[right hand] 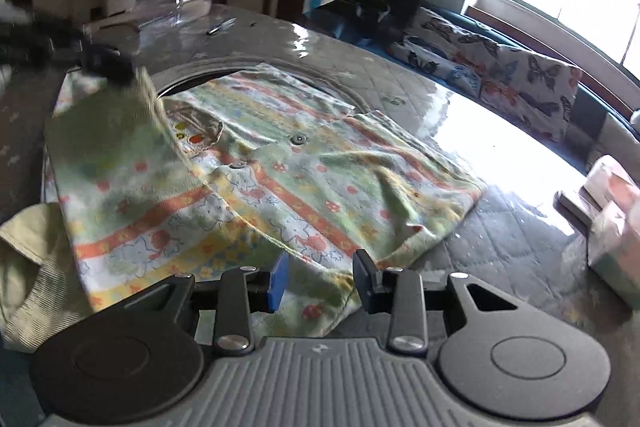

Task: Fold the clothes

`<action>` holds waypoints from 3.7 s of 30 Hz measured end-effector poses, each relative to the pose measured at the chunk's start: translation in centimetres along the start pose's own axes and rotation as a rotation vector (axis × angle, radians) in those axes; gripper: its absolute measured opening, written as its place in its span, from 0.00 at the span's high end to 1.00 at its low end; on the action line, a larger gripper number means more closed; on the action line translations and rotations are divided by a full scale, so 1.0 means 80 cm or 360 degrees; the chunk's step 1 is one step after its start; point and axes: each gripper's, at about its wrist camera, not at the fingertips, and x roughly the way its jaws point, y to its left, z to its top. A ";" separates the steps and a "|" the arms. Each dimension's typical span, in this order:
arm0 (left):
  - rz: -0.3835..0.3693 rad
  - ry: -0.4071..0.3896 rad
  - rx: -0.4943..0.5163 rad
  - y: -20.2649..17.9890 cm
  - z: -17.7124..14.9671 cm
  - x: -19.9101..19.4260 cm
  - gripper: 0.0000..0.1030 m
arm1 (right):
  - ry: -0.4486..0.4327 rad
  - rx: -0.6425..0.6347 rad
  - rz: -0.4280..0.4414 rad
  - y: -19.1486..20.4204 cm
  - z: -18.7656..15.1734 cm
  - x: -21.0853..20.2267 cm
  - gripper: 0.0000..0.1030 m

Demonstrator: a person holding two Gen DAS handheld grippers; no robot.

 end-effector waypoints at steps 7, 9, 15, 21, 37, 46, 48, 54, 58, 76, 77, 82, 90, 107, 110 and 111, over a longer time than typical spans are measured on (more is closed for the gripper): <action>-0.0021 -0.0091 0.0041 -0.015 0.021 -0.015 0.96 | 0.0023 0.0000 0.0082 -0.013 -0.003 0.009 0.74; -0.0028 -0.0109 0.0037 -0.018 0.025 -0.016 0.96 | 0.0021 -0.0015 0.0075 -0.013 -0.004 0.007 0.85; -0.0071 -0.0176 0.0065 -0.033 0.037 -0.029 0.96 | -0.0046 -0.0086 0.0173 -0.007 -0.004 -0.008 0.86; -0.0103 -0.0222 0.0119 -0.050 0.045 -0.038 0.96 | -0.0019 -0.0117 0.0197 -0.017 -0.002 0.001 0.69; -0.0070 -0.0192 0.0078 -0.051 0.043 -0.030 0.96 | 0.0032 -0.0161 0.0190 -0.028 -0.005 0.000 0.98; 0.0030 0.0025 -0.0123 -0.008 0.015 0.024 0.96 | 0.0032 -0.0096 0.0105 -0.031 -0.016 -0.015 0.96; 0.0051 0.0085 -0.0183 0.007 0.008 0.039 0.96 | 0.0018 -0.0088 0.0085 -0.024 -0.015 -0.023 0.94; 0.0074 0.0145 -0.0253 0.026 0.002 0.057 0.96 | -0.0015 -0.0066 0.0285 0.018 -0.020 -0.048 0.91; 0.0134 0.0192 -0.0274 0.034 -0.006 0.065 0.96 | 0.0053 -0.0097 0.0328 0.040 -0.037 -0.047 0.90; -0.0027 0.0335 -0.0146 -0.010 -0.052 0.057 0.93 | -0.0073 -0.0012 0.0296 0.046 -0.004 -0.044 0.76; -0.0030 0.0353 -0.0148 -0.011 -0.057 0.058 0.93 | -0.0085 -0.0017 0.0290 0.050 0.003 -0.040 0.76; -0.0022 0.0315 -0.0188 0.000 -0.060 0.039 0.92 | -0.0115 0.0001 0.0290 0.062 0.022 -0.018 0.73; 0.0243 0.0172 -0.0363 0.062 -0.065 -0.013 0.62 | -0.0097 0.0009 0.0322 0.088 0.030 0.023 0.54; 0.1178 -0.0017 -0.0878 0.233 -0.102 -0.092 0.59 | -0.0155 0.0143 0.0287 0.087 0.032 0.014 0.49; 0.1159 -0.0009 -0.0883 0.241 -0.102 -0.091 0.61 | -0.0154 0.0160 0.0283 0.086 0.032 0.014 0.47; 0.1144 -0.0007 -0.0895 0.242 -0.102 -0.090 0.61 | -0.0153 0.0168 0.0283 0.085 0.031 0.014 0.45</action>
